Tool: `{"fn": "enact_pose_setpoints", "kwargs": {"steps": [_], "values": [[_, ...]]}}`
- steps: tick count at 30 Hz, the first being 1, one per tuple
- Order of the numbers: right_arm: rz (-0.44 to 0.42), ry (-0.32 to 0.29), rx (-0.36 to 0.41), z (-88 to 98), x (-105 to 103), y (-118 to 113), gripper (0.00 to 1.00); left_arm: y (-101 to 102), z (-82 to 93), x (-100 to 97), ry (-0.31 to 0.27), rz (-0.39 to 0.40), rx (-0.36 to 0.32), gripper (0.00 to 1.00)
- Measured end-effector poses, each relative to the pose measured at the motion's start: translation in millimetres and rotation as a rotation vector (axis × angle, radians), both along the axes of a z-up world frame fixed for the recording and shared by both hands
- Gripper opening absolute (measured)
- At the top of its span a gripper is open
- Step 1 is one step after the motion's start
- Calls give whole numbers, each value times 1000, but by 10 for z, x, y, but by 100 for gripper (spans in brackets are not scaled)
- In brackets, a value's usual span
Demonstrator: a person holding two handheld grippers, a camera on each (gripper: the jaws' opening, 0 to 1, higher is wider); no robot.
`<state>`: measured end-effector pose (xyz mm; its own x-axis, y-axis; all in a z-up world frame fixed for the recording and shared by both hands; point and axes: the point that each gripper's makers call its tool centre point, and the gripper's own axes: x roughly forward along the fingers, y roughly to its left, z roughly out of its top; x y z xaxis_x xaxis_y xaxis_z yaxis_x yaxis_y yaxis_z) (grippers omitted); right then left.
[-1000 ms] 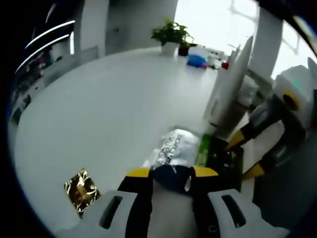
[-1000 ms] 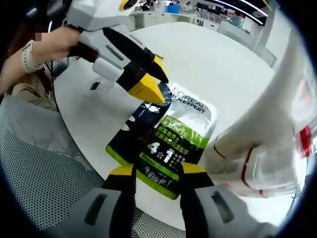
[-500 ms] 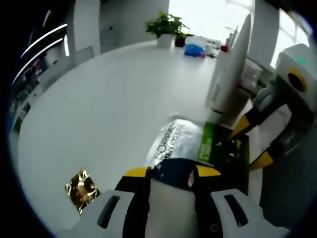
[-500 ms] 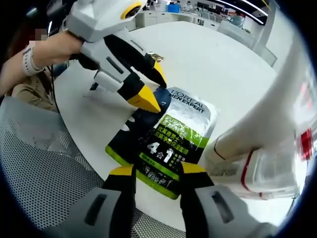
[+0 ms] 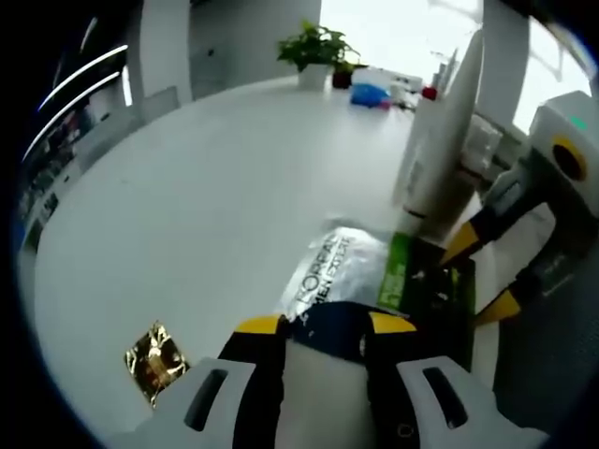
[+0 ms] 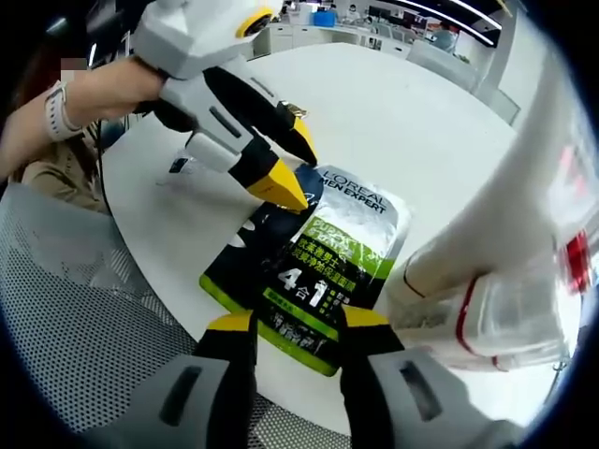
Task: Arrange the skincare products in the storage area until every visible bottle or jar stands upright without overlapping.
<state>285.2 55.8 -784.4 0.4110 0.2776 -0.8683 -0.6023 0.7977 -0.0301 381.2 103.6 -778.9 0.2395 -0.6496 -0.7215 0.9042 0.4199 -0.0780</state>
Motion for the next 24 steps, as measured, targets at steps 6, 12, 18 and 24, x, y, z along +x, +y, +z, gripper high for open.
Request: {"fn": "enact_pose_setpoints", "kwargs": {"steps": [6, 12, 18, 24], "values": [[-8, 3, 3, 0, -7, -24, 35, -27, 2, -3, 3, 0, -2, 30], [-7, 5, 2, -1, -6, -21, 35, -35, 12, -20, 25, 11, -14, 32], [-5, 5, 0, -1, -8, -18, 35, -8, 65, -48, 23, 19, -14, 32], [0, 8, -4, -2, -6, -20, 35, 83, 171, -72, 8, 38, -16, 33]]}}
